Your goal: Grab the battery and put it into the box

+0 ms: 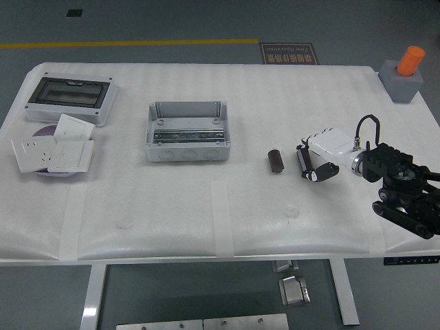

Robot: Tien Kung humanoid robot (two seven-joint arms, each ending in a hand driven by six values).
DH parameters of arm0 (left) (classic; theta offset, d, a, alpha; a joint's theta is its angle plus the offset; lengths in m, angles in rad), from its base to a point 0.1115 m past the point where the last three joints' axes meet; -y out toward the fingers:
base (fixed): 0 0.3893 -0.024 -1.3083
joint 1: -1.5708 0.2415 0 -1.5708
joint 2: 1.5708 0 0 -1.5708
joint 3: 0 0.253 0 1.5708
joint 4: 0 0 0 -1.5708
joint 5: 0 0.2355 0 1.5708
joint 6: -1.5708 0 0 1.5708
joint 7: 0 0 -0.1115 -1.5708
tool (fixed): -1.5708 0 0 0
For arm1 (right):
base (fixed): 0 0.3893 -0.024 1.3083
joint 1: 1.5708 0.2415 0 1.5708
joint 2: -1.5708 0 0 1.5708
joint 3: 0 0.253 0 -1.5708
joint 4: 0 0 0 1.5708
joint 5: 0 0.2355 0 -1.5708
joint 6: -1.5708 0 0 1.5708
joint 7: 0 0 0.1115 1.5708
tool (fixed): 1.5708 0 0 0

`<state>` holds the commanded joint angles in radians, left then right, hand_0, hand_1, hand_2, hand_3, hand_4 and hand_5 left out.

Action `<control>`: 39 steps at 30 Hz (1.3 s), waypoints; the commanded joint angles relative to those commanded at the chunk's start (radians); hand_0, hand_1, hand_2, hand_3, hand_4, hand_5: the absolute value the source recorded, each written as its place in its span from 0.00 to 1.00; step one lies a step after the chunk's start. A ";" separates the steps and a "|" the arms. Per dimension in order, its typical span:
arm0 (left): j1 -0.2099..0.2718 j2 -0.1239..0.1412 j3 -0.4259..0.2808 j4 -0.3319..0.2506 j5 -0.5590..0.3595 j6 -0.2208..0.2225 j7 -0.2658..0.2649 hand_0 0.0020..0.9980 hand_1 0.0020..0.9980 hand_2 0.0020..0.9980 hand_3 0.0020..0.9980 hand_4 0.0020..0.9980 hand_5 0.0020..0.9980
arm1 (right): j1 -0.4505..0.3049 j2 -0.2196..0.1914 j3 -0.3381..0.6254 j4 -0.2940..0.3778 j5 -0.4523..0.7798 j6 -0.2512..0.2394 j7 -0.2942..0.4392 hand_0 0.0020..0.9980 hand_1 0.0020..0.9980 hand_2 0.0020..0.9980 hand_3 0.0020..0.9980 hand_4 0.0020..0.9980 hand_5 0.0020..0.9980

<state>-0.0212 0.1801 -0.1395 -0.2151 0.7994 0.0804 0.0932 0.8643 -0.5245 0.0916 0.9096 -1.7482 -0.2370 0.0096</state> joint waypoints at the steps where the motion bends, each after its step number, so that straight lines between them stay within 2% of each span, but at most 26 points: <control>1: 0.000 0.000 0.000 0.000 0.000 0.000 0.000 0.60 0.62 0.43 0.61 0.45 0.50 | 0.000 0.000 0.000 0.000 0.000 -0.001 0.000 0.77 0.69 0.71 0.70 0.69 0.34; 5: -0.001 -0.001 0.000 0.000 0.001 -0.001 -0.001 0.60 0.62 0.43 0.61 0.45 0.50 | -0.001 0.001 0.001 0.004 0.000 -0.004 0.002 0.77 0.69 0.71 0.70 0.69 0.34; 6: -0.001 -0.001 0.000 -0.001 0.001 -0.001 -0.001 0.60 0.62 0.43 0.61 0.45 0.50 | -0.002 0.001 0.002 0.007 -0.001 -0.006 0.002 0.77 0.69 0.69 0.67 0.62 0.33; 11: 0.001 -0.002 -0.004 -0.001 0.006 0.000 0.001 0.60 0.62 0.43 0.61 0.45 0.50 | -0.007 -0.014 0.041 0.042 -0.020 -0.011 -0.004 0.77 0.69 0.69 0.67 0.62 0.33; 12: 0.002 -0.003 -0.005 0.000 0.008 -0.001 0.001 0.60 0.62 0.43 0.61 0.45 0.50 | -0.009 -0.019 0.061 0.057 -0.029 -0.011 -0.008 0.76 0.68 0.68 0.67 0.58 0.32; 16: 0.008 -0.006 -0.014 0.001 0.018 -0.002 0.006 0.60 0.62 0.43 0.61 0.45 0.50 | -0.018 -0.028 0.146 0.119 -0.074 -0.015 -0.028 0.76 0.68 0.68 0.67 0.58 0.32; 19: 0.013 -0.008 -0.022 0.003 0.024 -0.004 0.011 0.60 0.62 0.43 0.61 0.45 0.50 | -0.034 -0.013 0.227 0.175 -0.108 -0.021 -0.043 0.76 0.68 0.68 0.67 0.60 0.33; 22: 0.018 -0.010 -0.031 0.004 0.031 -0.007 0.016 0.60 0.62 0.43 0.61 0.45 0.50 | -0.055 0.026 0.307 0.224 -0.121 -0.027 -0.051 0.76 0.68 0.68 0.67 0.60 0.33; 27: 0.023 -0.012 -0.043 0.006 0.042 -0.011 0.021 0.60 0.62 0.43 0.61 0.45 0.50 | -0.085 0.125 0.442 0.270 -0.099 -0.043 -0.054 0.76 0.67 0.68 0.67 0.59 0.33; 29: 0.025 -0.011 -0.044 0.006 0.042 -0.011 0.021 0.60 0.62 0.43 0.61 0.45 0.50 | -0.093 0.171 0.493 0.263 -0.094 -0.052 -0.055 0.76 0.67 0.68 0.67 0.59 0.33; 30: 0.025 -0.011 -0.044 0.006 0.043 -0.011 0.021 0.60 0.62 0.43 0.61 0.45 0.50 | -0.096 0.190 0.514 0.258 -0.094 -0.056 -0.055 0.76 0.67 0.67 0.68 0.55 0.31; 33: 0.027 -0.011 -0.044 0.005 0.043 -0.012 0.022 0.60 0.62 0.43 0.61 0.45 0.50 | -0.098 0.258 0.580 0.227 -0.091 -0.070 -0.056 0.76 0.67 0.67 0.68 0.55 0.31; 36: 0.027 -0.011 -0.045 0.005 0.043 -0.013 0.022 0.60 0.62 0.43 0.61 0.45 0.50 | -0.083 0.316 0.594 0.177 -0.089 -0.074 -0.062 0.76 0.67 0.68 0.67 0.57 0.33; 39: 0.026 -0.011 -0.047 0.005 0.044 -0.013 0.023 0.60 0.62 0.43 0.61 0.45 0.50 | -0.069 0.348 0.585 0.137 -0.081 -0.073 -0.068 0.76 0.67 0.68 0.67 0.57 0.33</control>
<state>0.0052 0.1693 -0.1862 -0.2102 0.8434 0.0677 0.1162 0.7957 -0.1765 0.6770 1.0462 -1.8292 -0.3096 -0.0583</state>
